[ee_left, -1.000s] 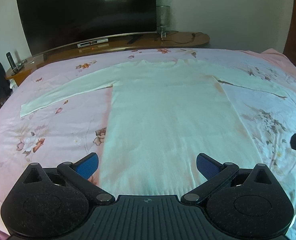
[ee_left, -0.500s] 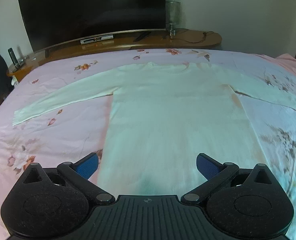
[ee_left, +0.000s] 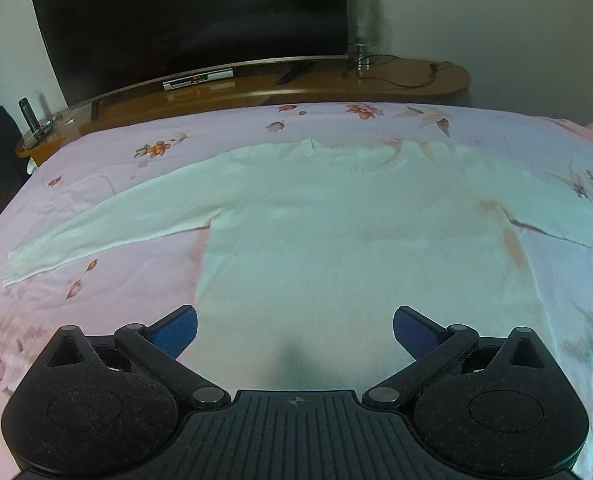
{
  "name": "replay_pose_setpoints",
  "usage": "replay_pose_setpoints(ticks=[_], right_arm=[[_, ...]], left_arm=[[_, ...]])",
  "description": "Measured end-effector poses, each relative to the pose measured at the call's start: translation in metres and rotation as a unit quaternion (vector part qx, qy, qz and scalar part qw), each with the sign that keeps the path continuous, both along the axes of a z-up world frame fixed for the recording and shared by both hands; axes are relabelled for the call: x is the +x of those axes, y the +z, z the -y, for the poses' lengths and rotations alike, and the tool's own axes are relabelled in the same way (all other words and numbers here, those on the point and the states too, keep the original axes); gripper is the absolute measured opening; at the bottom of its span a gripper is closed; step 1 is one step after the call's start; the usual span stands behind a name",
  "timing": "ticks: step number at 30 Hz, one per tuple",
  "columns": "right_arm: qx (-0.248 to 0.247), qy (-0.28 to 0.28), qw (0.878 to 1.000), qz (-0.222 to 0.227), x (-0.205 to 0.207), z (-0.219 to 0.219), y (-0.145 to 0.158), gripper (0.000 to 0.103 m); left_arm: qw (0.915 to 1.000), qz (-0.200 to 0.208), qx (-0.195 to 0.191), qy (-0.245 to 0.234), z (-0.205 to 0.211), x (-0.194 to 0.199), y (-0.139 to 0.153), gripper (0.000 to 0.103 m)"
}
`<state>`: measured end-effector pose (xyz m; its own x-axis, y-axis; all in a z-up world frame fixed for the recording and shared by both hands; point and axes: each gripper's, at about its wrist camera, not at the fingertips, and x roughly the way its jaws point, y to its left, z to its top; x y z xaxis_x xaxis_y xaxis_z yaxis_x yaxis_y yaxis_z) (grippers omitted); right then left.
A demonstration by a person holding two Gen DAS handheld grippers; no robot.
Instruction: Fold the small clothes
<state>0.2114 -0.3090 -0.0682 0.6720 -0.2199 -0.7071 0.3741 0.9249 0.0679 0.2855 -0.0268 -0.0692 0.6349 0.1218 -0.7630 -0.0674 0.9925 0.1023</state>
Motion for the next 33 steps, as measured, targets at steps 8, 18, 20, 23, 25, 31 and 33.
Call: replay_pose_setpoints(ticks=[8,18,20,23,25,31,33], right_arm=[[0.027,-0.049,0.998,-0.032,0.052,0.064,-0.033,0.083],[0.084,-0.128,0.987,-0.053,0.103,0.146,-0.073,0.062],[0.100,-0.148,0.983,-0.052,0.110,0.164,-0.079,0.057],[0.113,-0.171,0.978,-0.049,0.116,0.183,-0.084,0.055],[0.108,-0.182,0.976,-0.043,0.120,0.191,-0.083,0.055],[0.096,-0.212,0.972,-0.017,0.136,0.215,-0.083,0.043],[0.100,-0.220,0.970,-0.003,0.139,0.223,-0.085,0.028]], left_arm=[[0.9997,-0.020,-0.014,0.009,0.011,0.064,-0.030,0.103],[0.9995,-0.033,-0.001,0.005,0.030,0.130,-0.059,0.103],[0.9995,-0.031,0.001,0.003,0.031,0.139,-0.062,0.103],[0.9994,-0.034,0.000,0.006,0.029,0.149,-0.066,0.103],[0.9992,-0.037,-0.001,0.013,0.027,0.157,-0.069,0.103],[0.9988,-0.039,-0.006,0.028,0.020,0.169,-0.073,0.103],[0.9989,-0.036,-0.007,0.029,0.018,0.170,-0.073,0.103]])
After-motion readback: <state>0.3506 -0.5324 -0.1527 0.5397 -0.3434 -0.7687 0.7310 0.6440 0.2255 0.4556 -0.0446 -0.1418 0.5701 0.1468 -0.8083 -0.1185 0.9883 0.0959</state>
